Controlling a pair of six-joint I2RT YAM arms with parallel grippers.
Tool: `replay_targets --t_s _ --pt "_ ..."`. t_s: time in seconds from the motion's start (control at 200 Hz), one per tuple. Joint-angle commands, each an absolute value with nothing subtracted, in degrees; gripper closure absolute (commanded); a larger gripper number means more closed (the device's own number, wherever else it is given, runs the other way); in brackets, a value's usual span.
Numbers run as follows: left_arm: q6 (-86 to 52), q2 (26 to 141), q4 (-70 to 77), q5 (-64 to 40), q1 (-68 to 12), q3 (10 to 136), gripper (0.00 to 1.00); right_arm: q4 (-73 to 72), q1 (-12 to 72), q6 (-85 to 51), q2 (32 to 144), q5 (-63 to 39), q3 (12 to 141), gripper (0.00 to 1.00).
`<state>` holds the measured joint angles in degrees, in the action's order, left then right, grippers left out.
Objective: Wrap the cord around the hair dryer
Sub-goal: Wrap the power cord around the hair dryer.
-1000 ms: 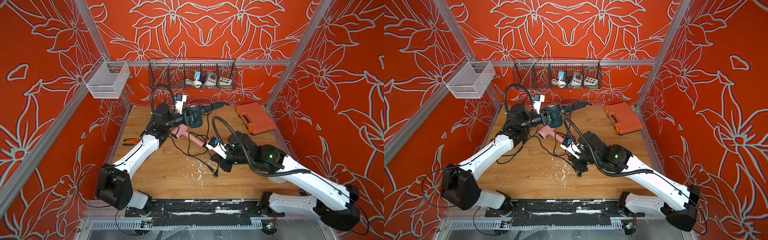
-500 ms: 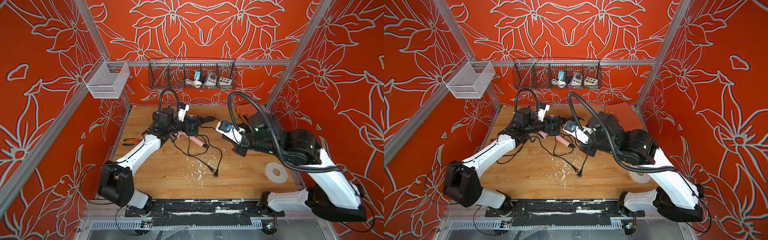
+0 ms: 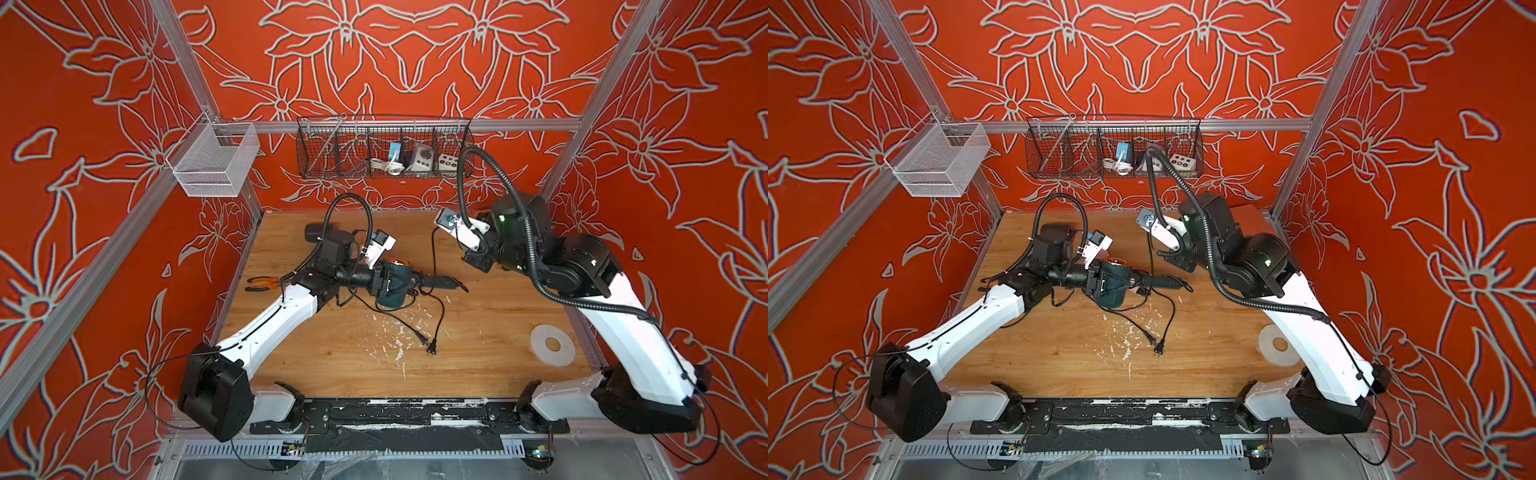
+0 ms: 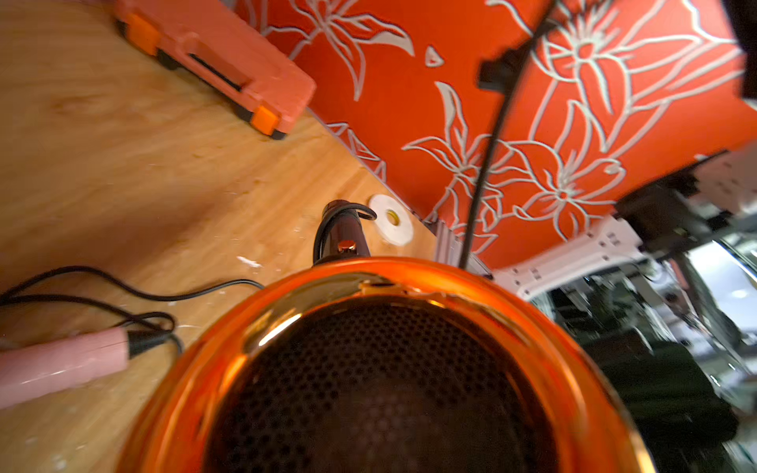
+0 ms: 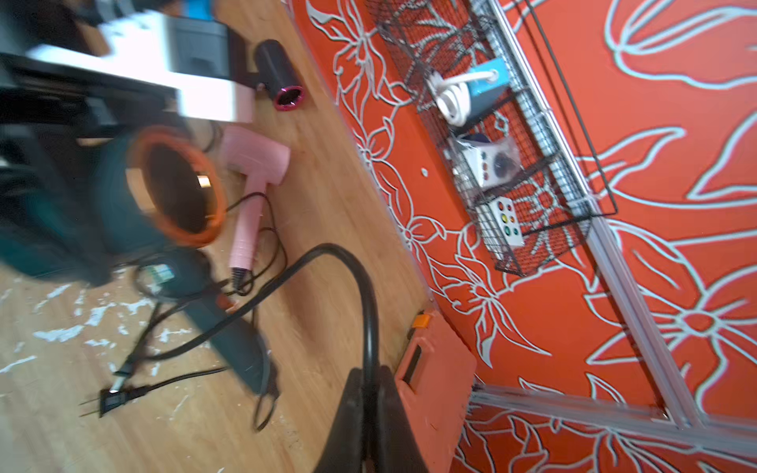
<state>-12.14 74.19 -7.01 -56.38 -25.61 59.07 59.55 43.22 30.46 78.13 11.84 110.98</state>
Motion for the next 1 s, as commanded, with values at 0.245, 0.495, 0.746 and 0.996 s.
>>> replay_targets --t_s 0.245,0.495,0.746,0.996 --pt "-23.8 66.8 12.7 -73.4 -32.4 58.5 1.0 49.5 28.6 29.8 80.8 -8.5 105.8 1.0" --pt "-30.5 66.5 22.8 -71.5 -32.0 61.8 1.0 35.4 17.6 17.9 77.3 -28.6 86.2 1.0" --pt "-42.4 69.3 38.2 -66.8 -27.8 63.1 1.0 23.9 12.7 7.3 74.6 -37.9 74.1 1.0" --pt "-54.8 74.3 52.2 -61.0 -22.6 65.7 1.0 16.1 12.6 -0.1 73.9 -43.4 67.1 1.0"
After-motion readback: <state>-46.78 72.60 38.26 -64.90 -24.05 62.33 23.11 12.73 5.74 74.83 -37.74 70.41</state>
